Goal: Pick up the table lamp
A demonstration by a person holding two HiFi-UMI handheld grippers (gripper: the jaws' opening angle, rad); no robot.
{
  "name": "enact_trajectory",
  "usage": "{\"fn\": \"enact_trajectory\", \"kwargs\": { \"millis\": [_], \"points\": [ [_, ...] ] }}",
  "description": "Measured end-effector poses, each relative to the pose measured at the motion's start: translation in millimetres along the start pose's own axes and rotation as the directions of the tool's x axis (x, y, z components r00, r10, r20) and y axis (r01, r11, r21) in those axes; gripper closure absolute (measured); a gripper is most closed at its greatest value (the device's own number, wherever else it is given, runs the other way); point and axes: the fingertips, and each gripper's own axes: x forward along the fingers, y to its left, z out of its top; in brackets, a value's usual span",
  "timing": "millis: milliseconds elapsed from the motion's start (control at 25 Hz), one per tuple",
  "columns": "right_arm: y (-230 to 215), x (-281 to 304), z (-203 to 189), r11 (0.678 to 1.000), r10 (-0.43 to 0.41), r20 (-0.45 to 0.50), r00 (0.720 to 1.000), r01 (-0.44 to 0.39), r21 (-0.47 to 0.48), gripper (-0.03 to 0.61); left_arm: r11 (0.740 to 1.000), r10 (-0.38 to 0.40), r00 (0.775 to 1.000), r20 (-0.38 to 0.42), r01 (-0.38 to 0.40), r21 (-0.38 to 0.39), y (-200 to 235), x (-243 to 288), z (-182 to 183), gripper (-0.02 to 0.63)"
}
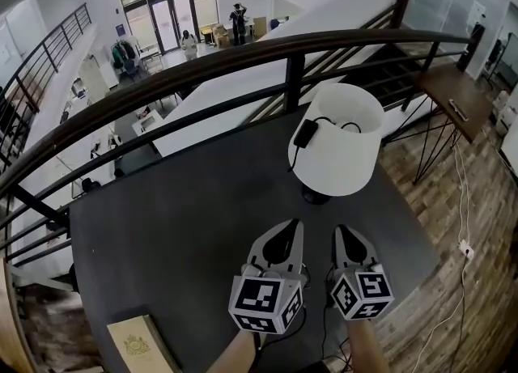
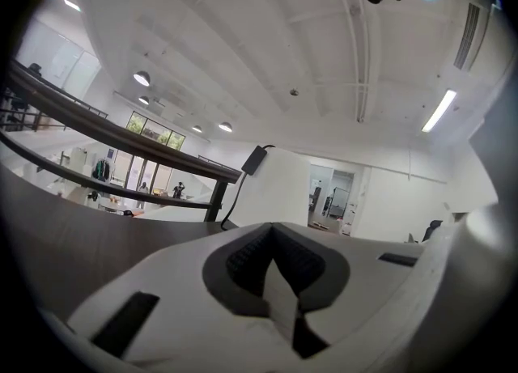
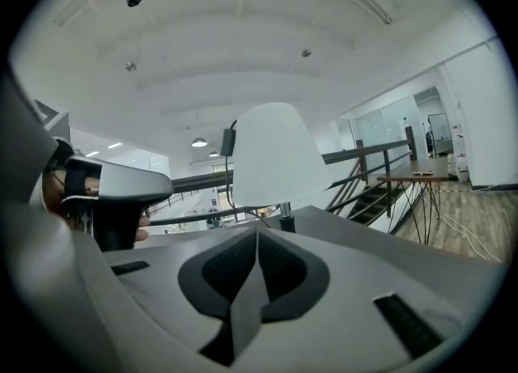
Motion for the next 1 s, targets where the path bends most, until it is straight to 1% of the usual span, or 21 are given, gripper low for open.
{"fn": "enact_trajectory", "kwargs": {
  "millis": [120, 320, 360, 440, 560, 720, 840, 920, 1000],
  "points": [
    [-6, 13, -2, 1.0, 0.008, -0.015, 1.0, -0.008, 0.002, 0.552, 1.0, -0.011, 1.0, -0.018, 0.01, -0.012, 1, 12, -5, 0.584],
    [-18, 35, -7, 1.0, 0.02, -0.032, 0.999, -0.02, -0.006, 0.551, 0.999, -0.024, 0.999, -0.039, 0.022, -0.039, -1, 33, -16, 0.583],
    [-21, 39, -9, 1.0, 0.018, -0.035, 0.999, -0.018, -0.007, 0.551, 0.998, -0.028, 0.999, -0.036, 0.026, -0.057, -1, 37, -17, 0.583],
    [-25, 50, -13, 1.0, 0.02, -0.045, 0.999, -0.02, -0.007, 0.549, 0.992, -0.045, 0.999, -0.029, 0.041, -0.117, 0, 46, -19, 0.583],
    [-28, 65, -17, 0.999, 0.053, -0.064, 0.997, -0.052, 0.01, 0.549, 0.972, -0.09, 0.996, -0.018, 0.084, -0.22, 1, 58, -20, 0.583],
    [-37, 78, -25, 0.998, 0.06, -0.07, 0.996, -0.061, -0.011, 0.549, 0.949, -0.144, 0.989, -0.004, 0.137, -0.285, 1, 69, -26, 0.58],
    [-45, 88, -29, 0.997, 0.063, -0.071, 0.995, -0.066, -0.033, 0.548, 0.92, -0.175, 0.984, 0.024, 0.173, -0.352, 2, 76, -30, 0.578],
    [-48, 95, -33, 0.997, 0.065, -0.072, 0.995, -0.067, -0.037, 0.541, 0.9, -0.189, 0.981, 0.047, 0.192, -0.392, 4, 79, -32, 0.552],
    [-51, 102, -36, 0.997, 0.065, -0.073, 0.995, -0.068, -0.037, 0.535, 0.88, -0.194, 0.979, 0.065, 0.203, -0.429, 9, 82, -33, 0.543]
  ]
}}
